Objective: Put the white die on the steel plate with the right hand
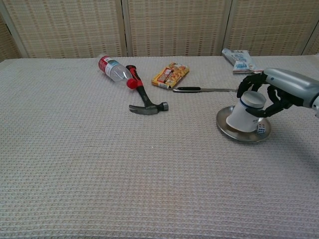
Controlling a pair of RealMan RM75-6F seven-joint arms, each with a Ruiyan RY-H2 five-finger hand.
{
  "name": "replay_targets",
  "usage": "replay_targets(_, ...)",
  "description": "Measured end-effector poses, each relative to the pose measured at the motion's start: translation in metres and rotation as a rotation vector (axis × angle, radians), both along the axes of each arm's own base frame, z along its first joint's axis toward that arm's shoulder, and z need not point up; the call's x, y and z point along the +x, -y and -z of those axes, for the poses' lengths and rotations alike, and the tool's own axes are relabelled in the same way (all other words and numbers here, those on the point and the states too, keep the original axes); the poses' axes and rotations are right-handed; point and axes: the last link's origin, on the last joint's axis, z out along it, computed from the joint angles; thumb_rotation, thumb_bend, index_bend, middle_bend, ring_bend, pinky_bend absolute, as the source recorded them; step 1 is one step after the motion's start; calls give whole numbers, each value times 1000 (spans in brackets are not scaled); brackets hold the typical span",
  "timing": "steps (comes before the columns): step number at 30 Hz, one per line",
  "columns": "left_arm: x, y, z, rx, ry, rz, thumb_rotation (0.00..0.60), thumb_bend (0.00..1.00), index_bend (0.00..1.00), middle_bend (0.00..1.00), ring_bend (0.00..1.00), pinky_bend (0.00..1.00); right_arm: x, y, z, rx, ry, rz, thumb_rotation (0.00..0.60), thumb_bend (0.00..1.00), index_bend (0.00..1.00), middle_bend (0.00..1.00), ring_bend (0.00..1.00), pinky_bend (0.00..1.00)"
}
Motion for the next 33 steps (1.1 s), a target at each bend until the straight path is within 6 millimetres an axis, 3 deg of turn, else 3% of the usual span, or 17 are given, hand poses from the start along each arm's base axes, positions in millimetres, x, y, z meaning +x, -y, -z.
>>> replay_targets(11,-1,0,1,-6,-5,-4,600,337,405,476,430,439,1,-2,-14,-40,-5,-17,600,313,505,499,445,738)
replay_targets(23,0,0,2,-8,-8,-3,600,337,405,476,430,439,-5,-20,-32,-25,-122,70,600,312,505,499,445,744)
replay_targets(33,0,0,2,-7,-8,-3,600,336,405,476,430,440,-17,-17,-21,-4,-121,88,600,313,505,499,445,744)
